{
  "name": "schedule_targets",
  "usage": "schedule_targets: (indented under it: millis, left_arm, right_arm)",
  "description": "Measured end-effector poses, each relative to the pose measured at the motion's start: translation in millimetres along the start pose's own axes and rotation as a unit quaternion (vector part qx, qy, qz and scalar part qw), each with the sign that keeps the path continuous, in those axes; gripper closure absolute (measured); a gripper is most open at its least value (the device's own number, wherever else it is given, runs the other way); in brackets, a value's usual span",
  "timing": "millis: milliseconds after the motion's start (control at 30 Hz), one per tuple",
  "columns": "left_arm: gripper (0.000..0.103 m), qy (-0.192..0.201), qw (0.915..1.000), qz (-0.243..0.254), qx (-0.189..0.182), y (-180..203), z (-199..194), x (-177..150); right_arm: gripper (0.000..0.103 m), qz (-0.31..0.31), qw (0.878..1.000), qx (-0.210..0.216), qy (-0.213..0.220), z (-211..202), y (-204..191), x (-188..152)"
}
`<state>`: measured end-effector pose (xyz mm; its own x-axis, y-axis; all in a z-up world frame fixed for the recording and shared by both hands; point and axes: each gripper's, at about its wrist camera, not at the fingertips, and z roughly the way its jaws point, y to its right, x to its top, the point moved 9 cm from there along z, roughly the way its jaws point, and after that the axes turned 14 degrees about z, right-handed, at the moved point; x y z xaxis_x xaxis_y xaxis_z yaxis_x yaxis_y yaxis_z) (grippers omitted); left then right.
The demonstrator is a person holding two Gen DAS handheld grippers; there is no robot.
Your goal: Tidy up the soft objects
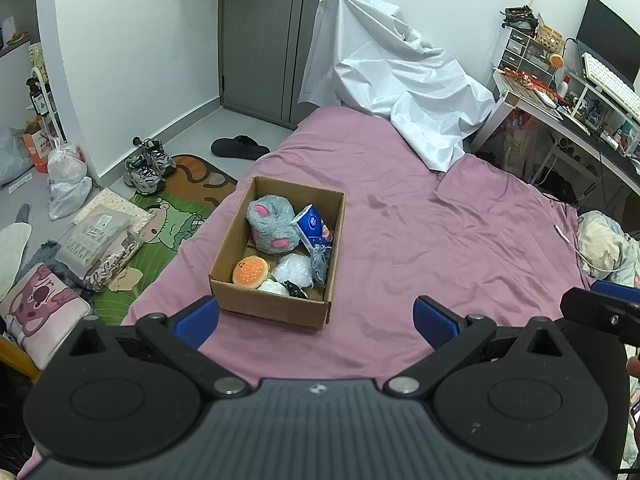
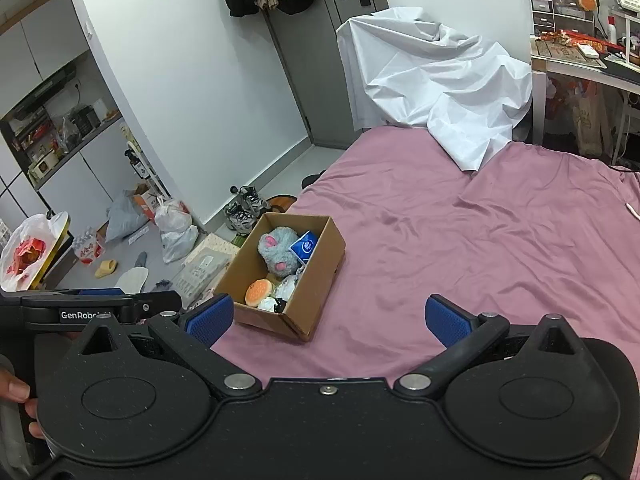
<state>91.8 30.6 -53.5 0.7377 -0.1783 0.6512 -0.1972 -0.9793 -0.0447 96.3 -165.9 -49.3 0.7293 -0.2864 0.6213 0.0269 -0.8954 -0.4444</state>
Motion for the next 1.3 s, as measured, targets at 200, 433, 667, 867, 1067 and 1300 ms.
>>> schedule_targets:
  millis: [200, 433, 667, 867, 1067, 1300]
  left_arm:
    - [0.0, -0.001, 1.0, 0.0, 0.0, 1.6, 0.4, 0.0]
    - [0.0, -0.002, 1.0, 0.0, -0.001, 2.0, 1.9, -1.7]
    - [0.0, -0.007, 1.0, 0.0, -0.002, 6.0, 5.3, -4.7]
    - [0.0, -0.009, 1.0, 0.0, -0.002, 7.0, 5.1, -4.7]
    - [0.0, -0.012, 0.9999, 0.002, -0.003, 9.7, 4.5, -6.0]
    - [0.0, -0.009, 0.9999, 0.007, -0.001, 10.5, 3.6, -5.4]
  right_arm:
    - [0.0, 0.001, 1.0, -0.001, 0.0, -0.1, 0.0, -0.1]
    - [0.0, 0.001, 1.0, -0.001, -0.001, 0.3, -0.6, -0.4]
    - [0.0, 0.002, 1.0, -0.002, 0.0, 0.7, -0.3, -1.6]
    - [0.0, 0.003, 1.0, -0.001, -0.001, 1.1, 0.9, -2.5]
    - [0.0, 0.004, 1.0, -0.001, -0.001, 1.7, 2.9, -2.5]
    - [0.0, 0.005, 1.0, -0.001, -0.003, 2.3, 5.9, -4.1]
